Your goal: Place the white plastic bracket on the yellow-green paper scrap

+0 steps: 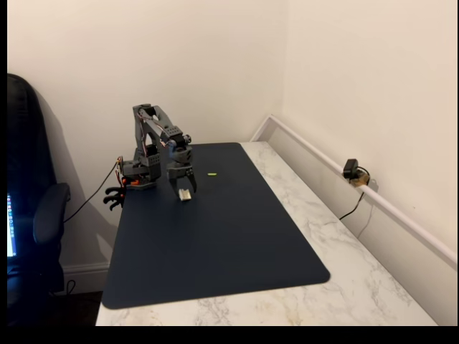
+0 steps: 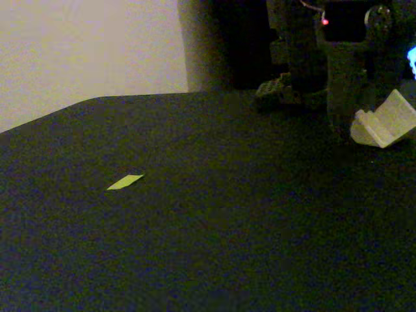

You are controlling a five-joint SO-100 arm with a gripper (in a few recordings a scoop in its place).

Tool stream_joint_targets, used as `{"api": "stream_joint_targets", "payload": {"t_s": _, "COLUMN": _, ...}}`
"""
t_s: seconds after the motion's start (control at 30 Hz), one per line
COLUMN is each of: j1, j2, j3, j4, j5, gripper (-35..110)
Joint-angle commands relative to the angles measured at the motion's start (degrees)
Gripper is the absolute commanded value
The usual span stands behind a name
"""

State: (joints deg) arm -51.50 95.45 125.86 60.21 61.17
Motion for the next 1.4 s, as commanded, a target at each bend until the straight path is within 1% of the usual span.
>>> {"api": "stream_joint_targets", "payload": {"t_s": 0.0, "j1": 0.88, "j2": 1.67, "j3": -2.99, "j4": 2.46, "j5": 0.26, "gripper": 30}}
{"api": "stream_joint_targets", "payload": {"t_s": 0.27, "j1": 3.87, "j2": -1.49, "j3": -6.59, "j4": 5.45, "j5": -2.11, "gripper": 31}}
{"api": "stream_joint_targets", "payload": {"t_s": 0.5, "j1": 4.22, "j2": -5.45, "j3": -12.22, "j4": 7.12, "j5": -2.64, "gripper": 32}}
{"api": "stream_joint_targets", "payload": {"t_s": 0.77, "j1": 3.52, "j2": -7.65, "j3": -18.37, "j4": 11.51, "j5": -3.43, "gripper": 36}}
{"api": "stream_joint_targets", "payload": {"t_s": 1.1, "j1": 0.97, "j2": -12.39, "j3": -22.76, "j4": 11.95, "j5": -0.18, "gripper": 37}}
{"api": "stream_joint_targets", "payload": {"t_s": 1.37, "j1": 0.97, "j2": -14.50, "j3": -24.87, "j4": 11.69, "j5": 0.62, "gripper": 37}}
